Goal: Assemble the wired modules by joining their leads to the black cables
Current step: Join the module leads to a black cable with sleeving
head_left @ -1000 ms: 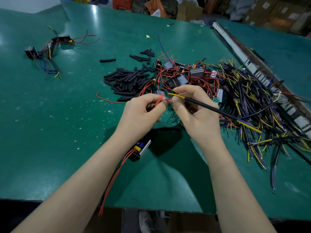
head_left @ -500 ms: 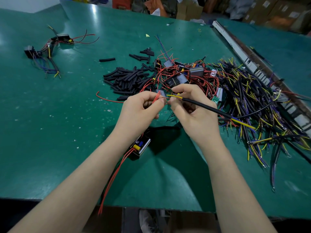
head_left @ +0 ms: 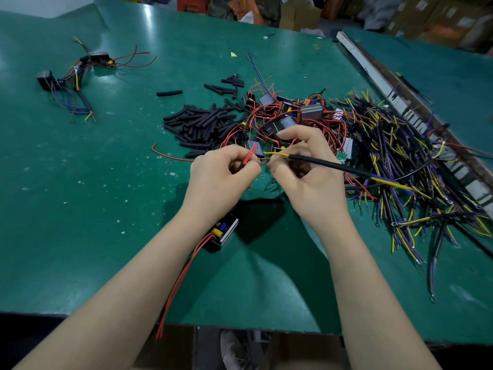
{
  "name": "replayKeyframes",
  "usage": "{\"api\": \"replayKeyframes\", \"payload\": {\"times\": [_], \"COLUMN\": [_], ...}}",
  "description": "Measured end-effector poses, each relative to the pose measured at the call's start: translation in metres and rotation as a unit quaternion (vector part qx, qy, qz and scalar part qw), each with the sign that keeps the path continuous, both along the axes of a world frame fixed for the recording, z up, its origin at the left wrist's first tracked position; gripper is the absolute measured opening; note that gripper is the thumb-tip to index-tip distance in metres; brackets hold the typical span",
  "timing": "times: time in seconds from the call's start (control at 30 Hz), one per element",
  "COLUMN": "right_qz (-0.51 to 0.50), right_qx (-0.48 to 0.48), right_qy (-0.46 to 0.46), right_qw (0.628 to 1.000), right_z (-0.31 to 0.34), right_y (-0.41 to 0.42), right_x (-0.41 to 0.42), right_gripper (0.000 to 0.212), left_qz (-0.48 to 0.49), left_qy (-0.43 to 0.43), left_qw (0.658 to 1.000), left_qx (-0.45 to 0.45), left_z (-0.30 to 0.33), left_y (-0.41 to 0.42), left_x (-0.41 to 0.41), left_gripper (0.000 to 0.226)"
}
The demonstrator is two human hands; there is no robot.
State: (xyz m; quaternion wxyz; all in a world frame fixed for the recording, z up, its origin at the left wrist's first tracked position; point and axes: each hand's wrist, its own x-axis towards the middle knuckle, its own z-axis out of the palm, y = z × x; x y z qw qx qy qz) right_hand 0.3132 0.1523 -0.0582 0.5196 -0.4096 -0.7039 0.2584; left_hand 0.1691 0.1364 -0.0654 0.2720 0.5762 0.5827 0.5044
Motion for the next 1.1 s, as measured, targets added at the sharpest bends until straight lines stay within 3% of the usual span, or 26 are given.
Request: {"api": "replayKeyframes", "payload": {"times": [0.43,0.6,0.87,1.1], "right_qz": [-0.003,-0.034,0.007,0.024], "right_qx": [-0.036,-0.011,-0.057,-0.089], "right_qy": [0.106,0.0,0.13,0.17], "right_qw": [0.994,0.999,0.99,0.981], "right_z": [0.006,0.003,0.01,0.012], "right_y": [-0.002,-0.001,-0.004,-0.003], "right_x": [0.001,0.005,0.005,0.006], "right_gripper": [0.041,0.015,0.019,0.018], "left_qz": [-0.033,-0.043,-0.094,-0.162], "left_qy": [0.008,0.03,-0.05,-0.062], "left_qw": [0.999,0.998,0.994,0.985], "left_qx": [0.009,0.019,0.023,0.026], "left_z": [0.004,0.001,-0.001,0.002], "left_y": [-0.001,-0.003,-0.002,-0.007], "left_x": [0.002,0.001,0.002,0.004], "left_gripper": [0.009,0.009,0.026,0.024]}}
